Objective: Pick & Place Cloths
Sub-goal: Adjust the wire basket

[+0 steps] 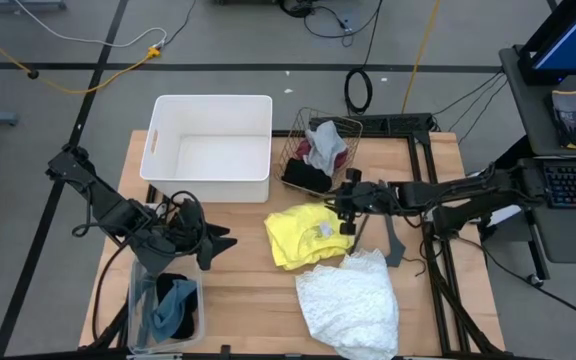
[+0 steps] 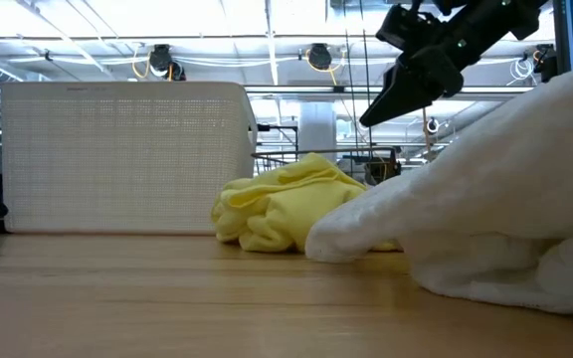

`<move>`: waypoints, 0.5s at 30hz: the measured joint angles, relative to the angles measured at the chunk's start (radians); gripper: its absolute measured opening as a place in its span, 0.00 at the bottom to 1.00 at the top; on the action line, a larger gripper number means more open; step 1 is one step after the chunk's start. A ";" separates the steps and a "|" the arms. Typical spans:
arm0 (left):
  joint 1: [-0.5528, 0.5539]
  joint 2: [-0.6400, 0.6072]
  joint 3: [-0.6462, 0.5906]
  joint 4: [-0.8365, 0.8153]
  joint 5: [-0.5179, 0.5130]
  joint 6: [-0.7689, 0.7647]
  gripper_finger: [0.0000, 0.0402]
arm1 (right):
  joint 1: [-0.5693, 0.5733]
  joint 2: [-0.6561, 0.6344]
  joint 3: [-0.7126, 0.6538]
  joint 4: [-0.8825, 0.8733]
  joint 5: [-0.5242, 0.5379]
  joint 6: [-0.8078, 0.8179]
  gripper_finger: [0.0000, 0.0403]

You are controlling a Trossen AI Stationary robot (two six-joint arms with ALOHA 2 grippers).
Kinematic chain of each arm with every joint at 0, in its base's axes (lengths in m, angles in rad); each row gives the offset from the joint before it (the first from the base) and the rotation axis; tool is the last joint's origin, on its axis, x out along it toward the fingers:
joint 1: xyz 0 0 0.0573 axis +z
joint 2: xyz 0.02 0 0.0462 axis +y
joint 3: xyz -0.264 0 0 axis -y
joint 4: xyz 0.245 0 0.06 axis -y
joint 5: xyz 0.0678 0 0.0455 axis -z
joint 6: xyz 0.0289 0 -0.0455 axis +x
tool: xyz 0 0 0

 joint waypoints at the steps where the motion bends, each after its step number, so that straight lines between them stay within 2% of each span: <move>1: 0.000 0.000 0.000 0.000 0.000 0.000 0.60 | -0.008 0.000 0.000 0.000 0.000 0.001 0.43; 6: 0.000 0.000 0.000 0.000 -0.001 0.000 0.60 | -0.040 0.004 0.000 0.001 -0.032 0.000 0.50; 11: 0.000 0.000 0.000 0.001 -0.001 0.000 0.60 | -0.065 0.058 0.001 0.003 -0.079 -0.029 0.49; 15: 0.000 0.000 0.000 0.001 -0.001 -0.001 0.60 | -0.070 0.110 0.001 0.014 -0.071 -0.067 0.47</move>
